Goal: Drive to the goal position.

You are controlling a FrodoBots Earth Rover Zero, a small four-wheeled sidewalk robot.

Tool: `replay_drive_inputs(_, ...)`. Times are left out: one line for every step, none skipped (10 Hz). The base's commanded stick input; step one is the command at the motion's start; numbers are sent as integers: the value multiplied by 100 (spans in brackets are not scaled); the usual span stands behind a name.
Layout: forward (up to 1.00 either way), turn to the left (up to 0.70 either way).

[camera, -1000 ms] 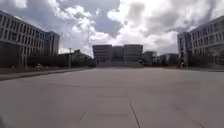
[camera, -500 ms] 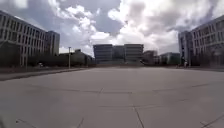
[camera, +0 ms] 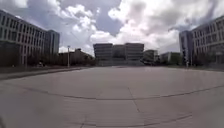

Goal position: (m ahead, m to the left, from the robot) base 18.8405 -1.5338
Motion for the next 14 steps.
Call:
replay_drive_inputs(100,0)
replay_drive_inputs(100,0)
replay_drive_inputs(100,-25)
replay_drive_inputs(100,-27)
replay_drive_inputs(100,0)
replay_drive_inputs(100,0)
replay_drive_inputs(100,0)
replay_drive_inputs(100,0)
replay_drive_inputs(100,0)
replay_drive_inputs(100,0)
replay_drive_inputs(100,0)
replay_drive_inputs(100,0)
replay_drive_inputs(100,0)
replay_drive_inputs(100,0)
